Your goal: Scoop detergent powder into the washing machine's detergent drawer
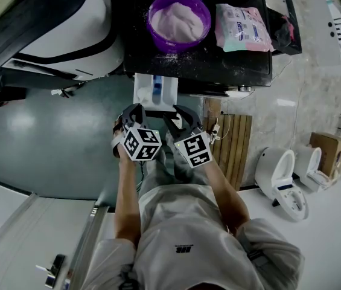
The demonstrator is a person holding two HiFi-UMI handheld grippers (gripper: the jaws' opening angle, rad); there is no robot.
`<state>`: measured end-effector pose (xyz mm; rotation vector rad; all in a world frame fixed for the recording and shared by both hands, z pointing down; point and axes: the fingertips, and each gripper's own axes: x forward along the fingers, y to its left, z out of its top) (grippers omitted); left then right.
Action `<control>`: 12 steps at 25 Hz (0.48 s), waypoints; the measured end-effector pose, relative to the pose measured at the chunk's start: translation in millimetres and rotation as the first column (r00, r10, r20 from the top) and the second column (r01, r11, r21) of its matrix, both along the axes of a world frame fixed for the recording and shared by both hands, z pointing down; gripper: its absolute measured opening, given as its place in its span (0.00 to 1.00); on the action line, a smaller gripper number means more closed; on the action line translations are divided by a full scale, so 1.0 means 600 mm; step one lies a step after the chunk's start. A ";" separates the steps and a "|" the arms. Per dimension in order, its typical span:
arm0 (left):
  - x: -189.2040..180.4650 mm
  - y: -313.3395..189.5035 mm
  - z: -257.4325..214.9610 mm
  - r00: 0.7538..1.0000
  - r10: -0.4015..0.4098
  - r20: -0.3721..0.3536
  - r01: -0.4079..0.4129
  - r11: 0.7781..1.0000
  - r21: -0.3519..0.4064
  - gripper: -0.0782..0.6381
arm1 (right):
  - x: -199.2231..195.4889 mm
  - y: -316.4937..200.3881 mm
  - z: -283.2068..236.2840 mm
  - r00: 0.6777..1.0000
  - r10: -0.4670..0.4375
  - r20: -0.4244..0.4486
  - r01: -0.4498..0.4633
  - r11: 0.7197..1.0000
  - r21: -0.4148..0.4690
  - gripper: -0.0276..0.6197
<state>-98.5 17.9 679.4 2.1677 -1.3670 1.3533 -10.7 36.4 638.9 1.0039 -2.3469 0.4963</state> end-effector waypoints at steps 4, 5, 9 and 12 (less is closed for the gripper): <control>0.001 -0.001 -0.006 1.000 0.002 0.007 -0.002 1.000 0.007 0.13 | 0.001 0.001 -0.001 1.000 0.002 0.001 -0.002 1.000 0.002 0.29; 0.001 0.000 -0.004 1.000 0.001 0.007 -0.001 1.000 0.004 0.13 | 0.002 0.000 -0.001 1.000 0.002 0.001 -0.002 1.000 0.001 0.29; 0.001 -0.001 -0.008 1.000 0.000 0.007 0.000 1.000 0.006 0.13 | 0.002 0.000 -0.001 1.000 0.004 0.001 -0.004 1.000 0.001 0.29; 0.003 0.002 -0.004 1.000 -0.002 0.000 0.002 1.000 -0.002 0.13 | 0.003 0.000 -0.001 1.000 0.006 0.001 -0.006 1.000 0.002 0.29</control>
